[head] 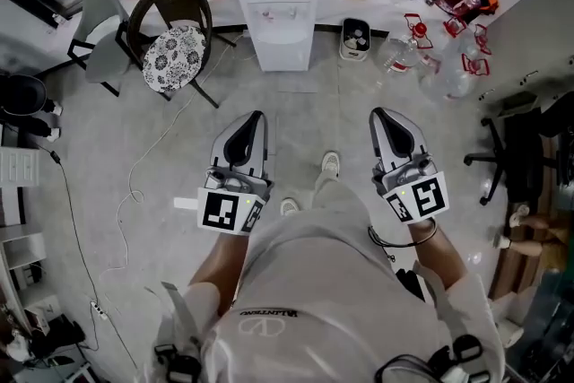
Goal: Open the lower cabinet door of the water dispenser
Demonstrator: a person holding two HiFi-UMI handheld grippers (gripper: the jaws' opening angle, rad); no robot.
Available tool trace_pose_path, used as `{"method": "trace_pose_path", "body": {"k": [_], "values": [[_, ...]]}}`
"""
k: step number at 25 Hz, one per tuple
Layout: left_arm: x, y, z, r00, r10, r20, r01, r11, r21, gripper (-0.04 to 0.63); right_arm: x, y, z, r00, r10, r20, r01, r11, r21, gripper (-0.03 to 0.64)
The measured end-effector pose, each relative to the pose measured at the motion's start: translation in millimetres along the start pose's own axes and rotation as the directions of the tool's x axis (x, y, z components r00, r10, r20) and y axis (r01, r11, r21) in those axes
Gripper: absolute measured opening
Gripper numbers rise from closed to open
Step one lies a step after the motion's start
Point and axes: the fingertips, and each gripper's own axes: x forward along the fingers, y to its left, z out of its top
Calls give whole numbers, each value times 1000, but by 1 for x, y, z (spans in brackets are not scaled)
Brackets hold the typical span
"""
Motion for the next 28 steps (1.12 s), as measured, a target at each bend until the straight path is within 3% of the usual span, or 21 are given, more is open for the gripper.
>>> {"method": "trace_pose_path", "body": {"k": [8,17,28], "values": [[79,2,-13,998,54,-8,-54,998,13,2,46,-81,-11,998,60,-23,-60,998,15,17],[157,-6,-55,992,115,-48,-112,992,50,2,94,-147,-48,982,182,-58,-178,982,57,17],[229,3,-147,994,58,-95,-55,998,31,2,163,-201,-143,977,193,-95,-184,978,95,17]]}}
